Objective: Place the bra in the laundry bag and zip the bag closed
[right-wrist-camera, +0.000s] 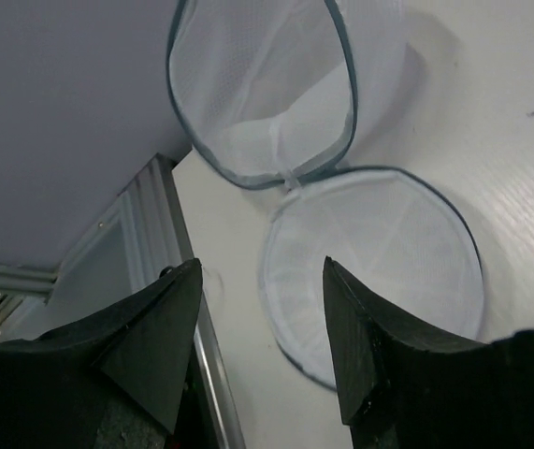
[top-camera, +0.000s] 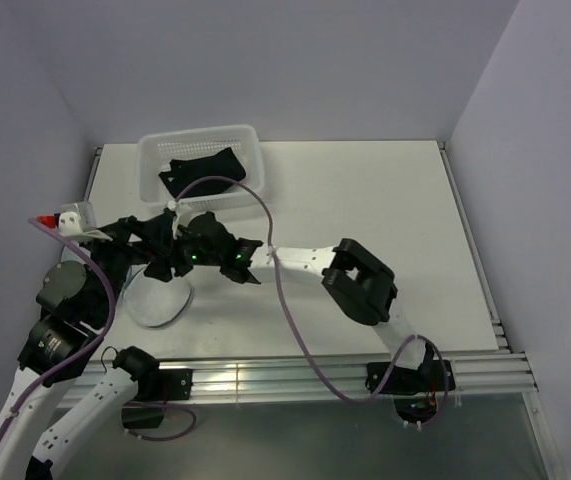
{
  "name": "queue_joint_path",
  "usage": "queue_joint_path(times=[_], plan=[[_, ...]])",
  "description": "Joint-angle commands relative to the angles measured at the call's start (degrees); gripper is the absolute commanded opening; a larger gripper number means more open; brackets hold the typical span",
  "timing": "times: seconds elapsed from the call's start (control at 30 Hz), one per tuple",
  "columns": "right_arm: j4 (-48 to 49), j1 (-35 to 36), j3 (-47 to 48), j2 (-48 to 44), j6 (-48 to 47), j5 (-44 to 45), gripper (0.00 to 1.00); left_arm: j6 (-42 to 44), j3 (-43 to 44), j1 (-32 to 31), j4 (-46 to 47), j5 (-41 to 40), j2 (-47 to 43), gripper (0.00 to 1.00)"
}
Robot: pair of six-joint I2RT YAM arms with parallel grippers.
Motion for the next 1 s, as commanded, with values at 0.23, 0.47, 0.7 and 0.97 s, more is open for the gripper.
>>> queue_joint_path(times=[0.23, 0.47, 0.7, 0.97], plan=[[-11.1, 0.7, 36.6, 24.2, 0.0, 5.8, 0.64, -5.4, -0.2, 0.2, -8.5, -3.9, -1.9, 0.99], [-10.4, 1.1, 43.6, 30.5, 2.9, 0.7, 0.64, -5.8, -1.1, 0.3, -9.4, -2.7, -3.6, 0.98], [-10.1, 2.0, 48.0, 34.8, 4.9, 0.5, 0.64, -6.7, -2.7, 0.2, -10.3, -3.0, -5.8, 0.96], [-8.1, 2.0, 50.2, 37.3, 5.6, 2.9, 0.58, -5.6, -3.9, 0.3, -8.9, -0.5, -7.7, 0.91]])
